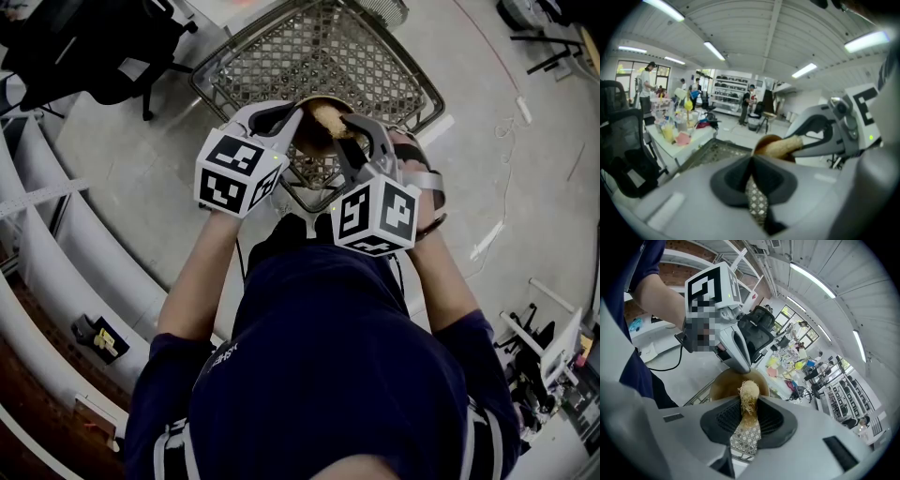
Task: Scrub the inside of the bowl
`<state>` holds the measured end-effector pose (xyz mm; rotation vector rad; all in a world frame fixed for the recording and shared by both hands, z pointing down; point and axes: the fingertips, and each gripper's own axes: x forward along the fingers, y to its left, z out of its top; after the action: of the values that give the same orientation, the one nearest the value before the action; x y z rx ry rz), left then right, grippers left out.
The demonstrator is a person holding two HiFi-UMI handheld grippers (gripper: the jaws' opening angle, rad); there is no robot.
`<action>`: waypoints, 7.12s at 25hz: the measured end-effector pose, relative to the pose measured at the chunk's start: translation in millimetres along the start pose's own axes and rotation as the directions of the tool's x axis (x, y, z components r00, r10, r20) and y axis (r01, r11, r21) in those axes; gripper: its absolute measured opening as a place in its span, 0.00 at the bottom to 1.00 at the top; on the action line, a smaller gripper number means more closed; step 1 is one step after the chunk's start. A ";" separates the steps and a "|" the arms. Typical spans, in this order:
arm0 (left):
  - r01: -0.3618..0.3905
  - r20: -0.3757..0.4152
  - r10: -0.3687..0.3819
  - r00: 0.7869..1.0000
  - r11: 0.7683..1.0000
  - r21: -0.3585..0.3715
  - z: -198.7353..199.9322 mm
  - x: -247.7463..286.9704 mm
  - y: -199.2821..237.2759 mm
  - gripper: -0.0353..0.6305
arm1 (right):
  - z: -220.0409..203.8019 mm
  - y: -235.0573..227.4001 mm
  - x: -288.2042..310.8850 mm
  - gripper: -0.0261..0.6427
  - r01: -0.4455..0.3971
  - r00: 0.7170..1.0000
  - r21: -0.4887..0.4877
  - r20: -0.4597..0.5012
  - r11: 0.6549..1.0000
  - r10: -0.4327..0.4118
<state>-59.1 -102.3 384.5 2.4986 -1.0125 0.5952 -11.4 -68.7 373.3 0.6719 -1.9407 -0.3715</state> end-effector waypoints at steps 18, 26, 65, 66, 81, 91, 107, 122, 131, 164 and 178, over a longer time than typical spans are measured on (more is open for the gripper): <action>0.001 -0.010 -0.001 1.000 1.000 -0.001 4.1 8.8 10.2 0.07 | -15.4 -0.4 7.5 0.15 -0.023 0.999 0.010 -0.034 1.000 0.023; -0.001 -0.010 0.001 1.000 1.000 -0.001 6.9 12.2 13.5 0.08 | -17.9 2.8 10.8 0.15 -0.045 0.998 0.002 -0.039 0.999 0.045; 0.002 -0.022 -0.002 1.000 1.000 0.021 1.8 16.7 4.1 0.07 | 3.8 3.8 22.3 0.15 -0.061 0.998 -0.037 0.000 0.997 0.061; 0.001 -0.029 0.000 1.000 1.000 0.031 0.2 17.8 3.0 0.07 | 2.6 1.7 21.8 0.15 -0.056 0.998 -0.035 -0.001 0.998 0.056; -0.019 -0.082 0.027 0.996 0.996 0.091 -17.0 22.2 2.5 0.07 | -15.0 -2.9 13.5 0.15 -0.045 0.998 -0.019 -0.034 0.999 0.045; -0.038 -0.072 0.045 0.996 0.995 0.090 -15.1 21.3 11.2 0.07 | -27.5 9.4 12.1 0.15 -0.073 0.996 -0.014 -0.057 0.997 0.072; -0.044 -0.037 0.047 0.998 0.996 0.071 -3.8 21.6 13.5 0.07 | -21.1 31.0 11.4 0.15 -0.115 0.993 -0.038 -0.041 0.993 0.114; 0.068 0.101 -0.047 0.994 0.974 -0.215 6.7 17.7 18.1 0.07 | -2.3 26.9 10.1 0.15 -0.106 0.994 -0.039 0.011 0.994 0.107; 0.138 0.203 -0.068 0.977 0.927 -0.350 8.6 10.0 17.2 0.07 | 7.5 15.5 2.6 0.15 -0.060 0.997 -0.040 0.042 0.997 0.062; 0.106 0.195 -0.043 0.980 0.940 -0.326 8.3 3.1 23.0 0.07 | 21.5 27.2 -7.1 0.15 -0.057 0.996 -0.096 0.070 0.994 0.064; 0.074 0.179 -0.017 0.984 0.946 -0.316 7.5 3.9 34.2 0.07 | 9.6 22.1 -22.4 0.15 -0.059 0.995 -0.078 0.081 0.995 0.066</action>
<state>-79.4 -131.1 386.4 2.3018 -1.0173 0.1788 -18.8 -37.9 364.5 0.5527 -2.0116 -0.4382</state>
